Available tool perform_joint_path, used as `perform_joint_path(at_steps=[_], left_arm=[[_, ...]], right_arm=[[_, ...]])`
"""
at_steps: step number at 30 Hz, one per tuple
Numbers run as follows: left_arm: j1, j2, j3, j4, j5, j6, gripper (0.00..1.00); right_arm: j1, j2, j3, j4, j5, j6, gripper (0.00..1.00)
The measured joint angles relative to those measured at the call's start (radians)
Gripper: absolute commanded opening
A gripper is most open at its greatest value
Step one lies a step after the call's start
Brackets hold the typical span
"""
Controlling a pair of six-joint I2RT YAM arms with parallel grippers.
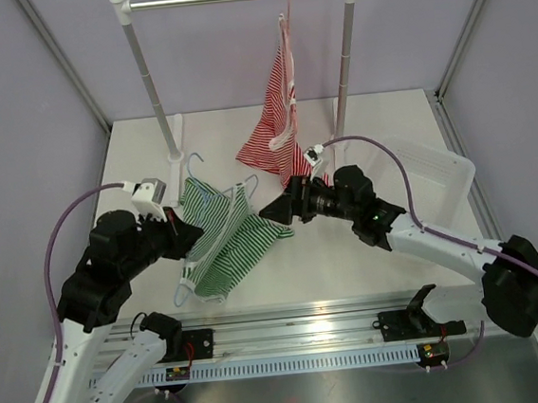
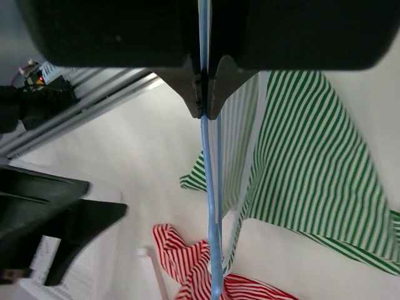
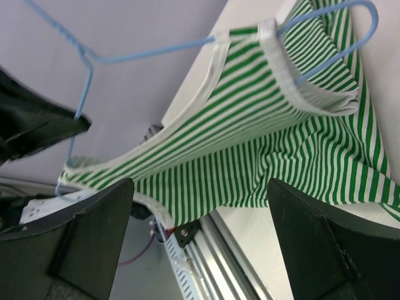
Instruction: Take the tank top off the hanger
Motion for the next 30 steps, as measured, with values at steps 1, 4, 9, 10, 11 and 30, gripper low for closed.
perform_joint_path(at_steps=[1, 4, 9, 10, 11, 30], left_arm=[[0.0, -0.029, -0.033, 0.005, 0.023, -0.005, 0.0], [0.0, -0.089, -0.097, 0.02, 0.078, -0.02, 0.0], [0.0, -0.118, -0.161, 0.056, 0.146, -0.031, 0.0], [0.0, -0.119, -0.169, 0.057, 0.157, -0.031, 0.0], [0.0, -0.12, -0.174, 0.058, 0.164, -0.031, 0.0], [0.0, -0.142, -0.15, 0.025, 0.156, -0.013, 0.0]], right_arm=[[0.032, 0.032, 0.009, 0.008, 0.045, -0.002, 0.92], [0.101, 0.124, 0.051, 0.013, 0.172, -0.019, 0.88], [0.134, 0.238, 0.124, 0.024, 0.251, -0.05, 0.81], [0.134, 0.251, 0.13, 0.027, 0.259, -0.054, 0.78], [0.134, 0.263, 0.135, 0.029, 0.265, -0.059, 0.72], [0.134, 0.324, 0.161, -0.026, 0.381, -0.154, 0.0]])
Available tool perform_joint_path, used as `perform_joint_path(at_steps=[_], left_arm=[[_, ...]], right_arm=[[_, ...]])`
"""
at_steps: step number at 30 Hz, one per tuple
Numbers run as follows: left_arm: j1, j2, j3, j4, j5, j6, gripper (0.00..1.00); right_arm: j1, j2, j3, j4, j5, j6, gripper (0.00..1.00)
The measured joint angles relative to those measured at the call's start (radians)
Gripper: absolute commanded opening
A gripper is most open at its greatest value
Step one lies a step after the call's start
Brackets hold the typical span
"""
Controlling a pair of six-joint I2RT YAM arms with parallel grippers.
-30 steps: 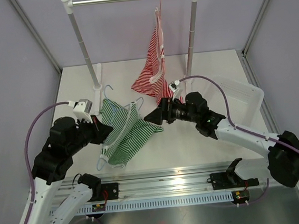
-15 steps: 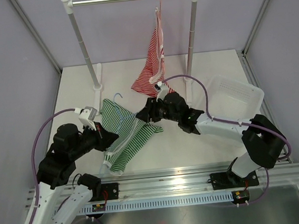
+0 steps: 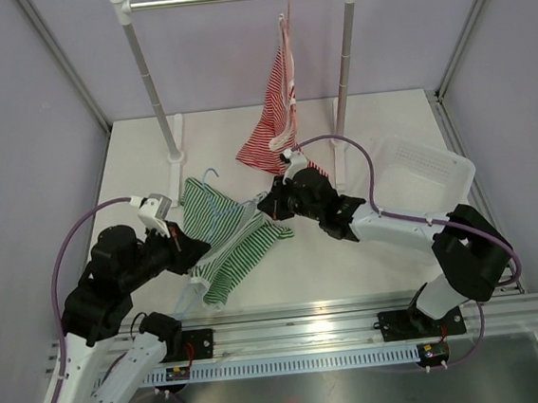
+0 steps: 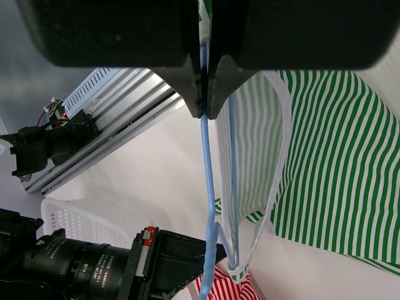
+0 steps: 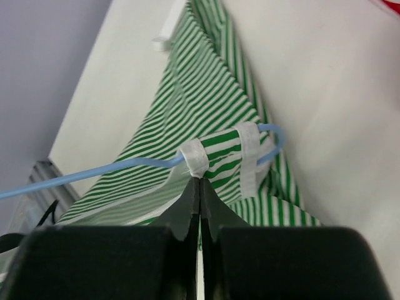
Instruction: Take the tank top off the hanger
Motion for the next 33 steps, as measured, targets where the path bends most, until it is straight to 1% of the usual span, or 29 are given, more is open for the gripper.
perform_joint_path(at_steps=[4, 7, 15, 23, 26, 28, 31, 33], left_arm=[[0.0, -0.022, 0.005, -0.018, 0.0, 0.011, 0.0], [0.0, -0.037, 0.011, -0.026, 0.0, 0.017, 0.0], [0.0, -0.065, 0.016, -0.017, 0.007, 0.017, 0.0], [0.0, -0.069, 0.03, 0.014, 0.043, 0.02, 0.0], [0.0, -0.072, 0.031, 0.032, 0.042, 0.018, 0.0], [0.0, -0.079, 0.031, 0.059, 0.041, 0.01, 0.0], [0.0, -0.083, 0.031, 0.148, 0.04, -0.019, 0.0], [0.0, -0.076, 0.029, 0.239, 0.04, -0.048, 0.0]], right_arm=[[-0.031, 0.0, 0.025, -0.095, 0.078, -0.026, 0.0], [-0.071, 0.0, 0.052, -0.134, 0.104, -0.034, 0.0], [-0.089, 0.049, 0.169, -0.222, 0.099, -0.04, 0.0], [-0.12, 0.058, 0.212, -0.33, 0.092, -0.035, 0.0], [-0.137, 0.045, 0.214, -0.33, 0.046, -0.036, 0.0], [-0.144, 0.022, 0.198, -0.309, -0.011, -0.032, 0.0], [-0.151, -0.052, 0.137, -0.255, -0.114, -0.012, 0.0], [-0.151, -0.119, 0.095, -0.227, -0.189, 0.006, 0.0]])
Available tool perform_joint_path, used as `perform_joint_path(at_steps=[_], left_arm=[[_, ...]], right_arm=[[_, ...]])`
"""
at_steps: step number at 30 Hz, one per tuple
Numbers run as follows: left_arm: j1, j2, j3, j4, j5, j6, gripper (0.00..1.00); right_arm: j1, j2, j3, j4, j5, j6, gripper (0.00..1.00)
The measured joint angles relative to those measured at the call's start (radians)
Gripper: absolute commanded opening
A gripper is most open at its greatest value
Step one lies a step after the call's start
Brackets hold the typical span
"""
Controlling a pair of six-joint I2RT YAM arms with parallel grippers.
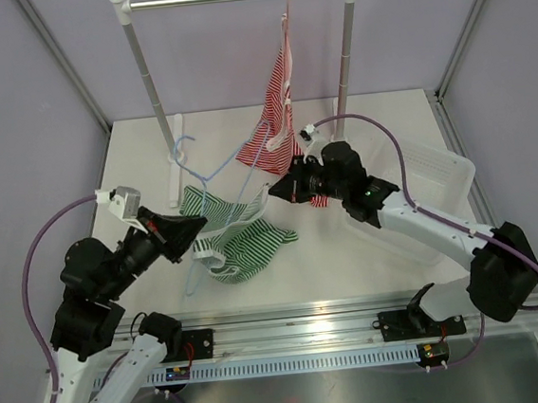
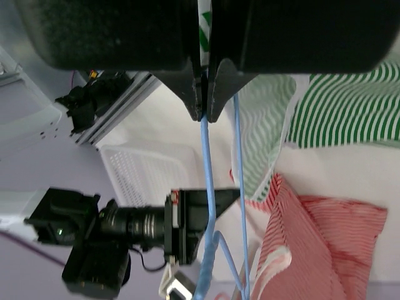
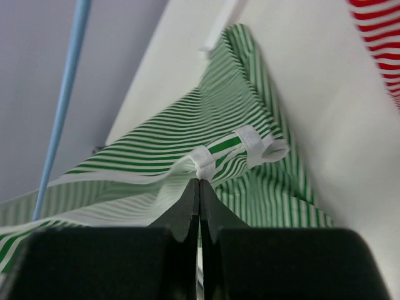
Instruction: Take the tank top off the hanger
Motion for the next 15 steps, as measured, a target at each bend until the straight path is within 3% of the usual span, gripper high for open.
perform_joint_path(at_steps=[7, 15], left_arm=[[-0.008, 0.165, 0.0, 0.428, -0.013, -0.084, 0.0], [-0.031, 0.347, 0.067, 0.683, -0.158, -0.077, 0.0]], right_arm=[[0.072, -0.209, 0.018, -0.012, -0.138, -0.003, 0.0], [0.105, -0.375, 0.134, -0.237, -0.047, -0.145, 0.0]])
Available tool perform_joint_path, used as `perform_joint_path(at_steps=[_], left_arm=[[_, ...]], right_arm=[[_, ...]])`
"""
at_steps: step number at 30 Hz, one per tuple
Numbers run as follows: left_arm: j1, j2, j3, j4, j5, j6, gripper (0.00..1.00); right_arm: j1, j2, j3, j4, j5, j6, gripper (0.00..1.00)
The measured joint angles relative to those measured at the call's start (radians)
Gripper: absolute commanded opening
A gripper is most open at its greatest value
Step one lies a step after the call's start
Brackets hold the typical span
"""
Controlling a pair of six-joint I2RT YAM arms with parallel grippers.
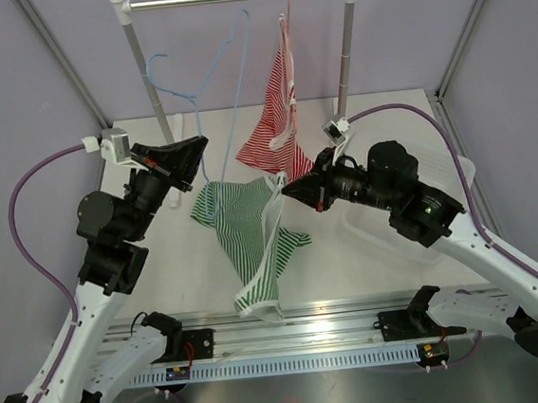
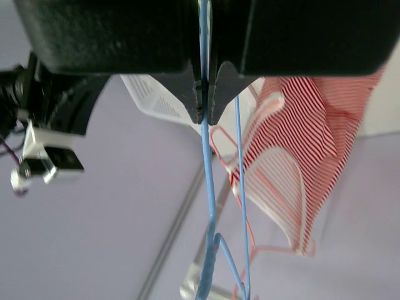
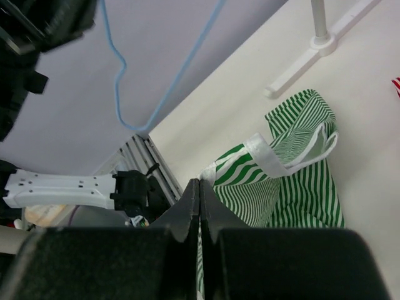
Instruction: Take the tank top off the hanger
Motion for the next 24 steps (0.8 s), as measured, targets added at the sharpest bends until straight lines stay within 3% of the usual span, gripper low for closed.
perform_joint_path(at_steps=[4, 10, 12, 14, 15, 19, 24], left_arm=[[-0.002, 0.034, 0.058, 0.04, -0.088, 0.014, 0.0], [-0.005, 0.062, 0.183, -0.118, -0.169, 0.031, 0.0], [-0.005, 0.053, 0.183, -0.208, -0.198, 0.032, 0.0], [-0.006, 0.05, 0.183, -0.303, -0.225, 0.032, 0.0], [-0.006, 0.056, 0.186, -0.352, -0.238, 0.031, 0.0], [-0.006, 0.137, 0.258, -0.541, -0.266, 0.034, 0.0], [-0.006, 0.328, 0.471, -0.722, -0.283, 0.067, 0.0]], right_arm=[[0.019, 0.018, -0.003, -0.078, 0.027, -0.052, 0.0], [0.099, 0.116, -0.113, -0.101, 0.079, -0.07, 0.0], [0.122, 0.173, -0.135, -0.101, 0.093, -0.068, 0.28], [0.131, 0.221, -0.14, -0.101, 0.105, -0.062, 0.84], [0.133, 0.242, -0.14, -0.102, 0.121, -0.063, 0.99], [0.135, 0.26, -0.133, -0.135, 0.211, -0.079, 0.99], [0.134, 0.16, -0.13, -0.156, 0.281, -0.087, 1.0]])
